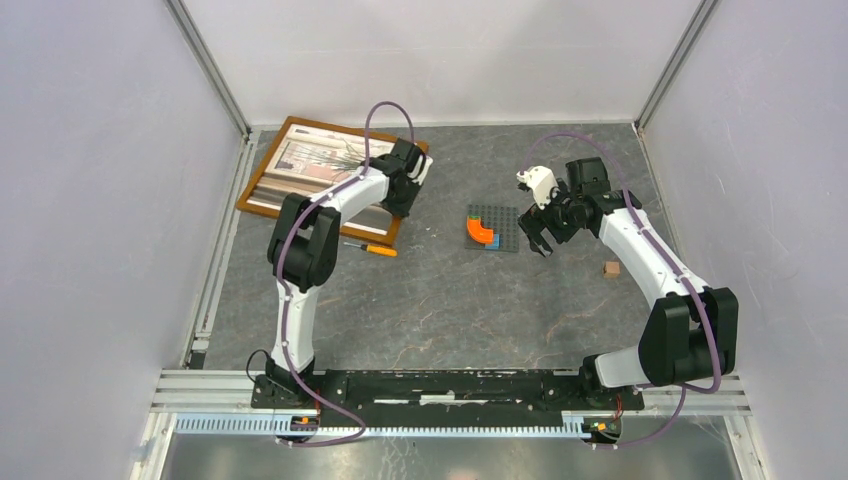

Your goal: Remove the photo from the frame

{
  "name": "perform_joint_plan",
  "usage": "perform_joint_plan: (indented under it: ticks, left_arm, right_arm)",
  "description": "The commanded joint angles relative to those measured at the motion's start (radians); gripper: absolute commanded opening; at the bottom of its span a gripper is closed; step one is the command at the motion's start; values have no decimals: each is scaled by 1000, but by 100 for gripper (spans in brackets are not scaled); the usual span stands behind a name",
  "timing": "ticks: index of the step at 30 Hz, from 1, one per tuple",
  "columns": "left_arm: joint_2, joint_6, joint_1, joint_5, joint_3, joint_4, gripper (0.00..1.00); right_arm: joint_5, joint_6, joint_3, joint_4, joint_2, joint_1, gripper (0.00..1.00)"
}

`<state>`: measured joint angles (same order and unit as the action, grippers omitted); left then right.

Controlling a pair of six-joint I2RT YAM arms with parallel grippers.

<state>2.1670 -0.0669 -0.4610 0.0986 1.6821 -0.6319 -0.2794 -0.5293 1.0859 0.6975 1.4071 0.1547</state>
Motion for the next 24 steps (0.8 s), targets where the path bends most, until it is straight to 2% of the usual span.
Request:
perform_joint_plan:
  ticks: [1, 14, 24]
  left_arm:
    - [-37, -7, -75, -117, -90, -41, 10]
    - [-124, -173, -195, -201, -254, -39, 4]
    - [-157, -315, -294, -267, -313, -43, 2]
  right_arm:
    - [-22, 1, 6, -24, -13, -7, 98]
    - [-61, 13, 19, -31, 6, -15, 98]
    - [-93, 26, 63, -22, 33, -50, 98]
